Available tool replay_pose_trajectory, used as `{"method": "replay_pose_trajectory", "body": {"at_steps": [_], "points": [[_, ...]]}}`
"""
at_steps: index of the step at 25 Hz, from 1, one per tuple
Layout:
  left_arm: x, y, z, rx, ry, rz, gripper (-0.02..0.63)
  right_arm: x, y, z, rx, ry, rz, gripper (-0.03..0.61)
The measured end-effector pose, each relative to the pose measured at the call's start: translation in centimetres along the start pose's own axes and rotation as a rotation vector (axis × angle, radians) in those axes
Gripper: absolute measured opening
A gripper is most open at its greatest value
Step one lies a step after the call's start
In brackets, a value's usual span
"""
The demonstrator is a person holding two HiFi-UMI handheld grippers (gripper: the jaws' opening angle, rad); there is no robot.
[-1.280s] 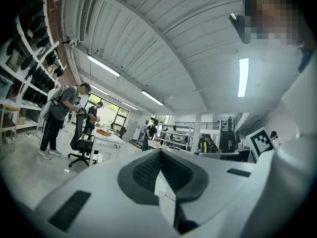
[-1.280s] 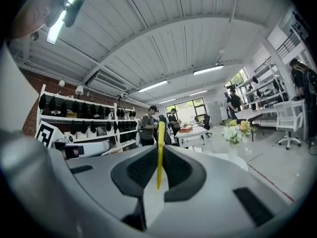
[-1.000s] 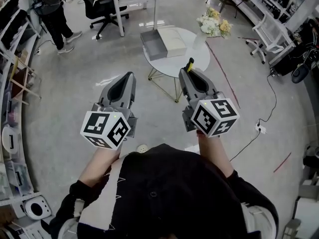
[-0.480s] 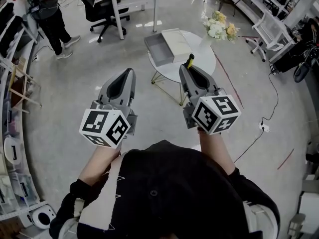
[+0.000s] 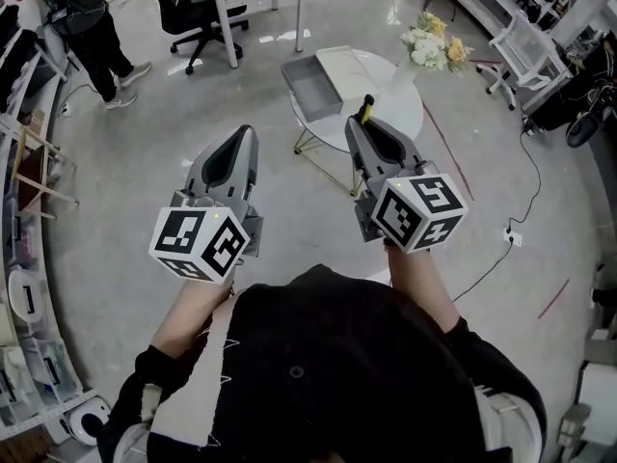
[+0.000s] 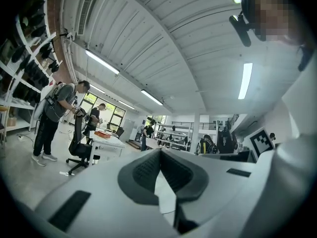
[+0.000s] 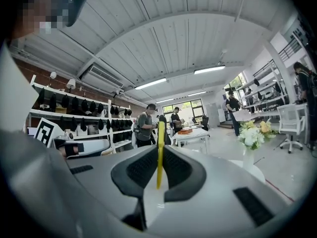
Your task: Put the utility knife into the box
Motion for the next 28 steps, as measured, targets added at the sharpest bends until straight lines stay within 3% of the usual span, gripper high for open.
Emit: {"method": "replay_pose_trajectory", "body": {"at_steps": [18,28], "points": [[-1.9,-3.1,-1.0,-0.054,0.062,0.069,0.011,1.6,-2.3,-2.5,-0.082,-0.011,-0.029,0.038],[-3.6,-3.5,-4.9,-0.075,0.098,0.08,0.011,4.6,-1.2,-6.4,-0.084,0.016,-0.036,0.038]]}}
Point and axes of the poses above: the fingertips, and each gripper's own axes: z backward along the fingers, x to its right, y out of its top, the point moved 8 cm from there along z, backward along the fingers, and after that the axes turned 11 degrees about -z, right-handed, at the moved point
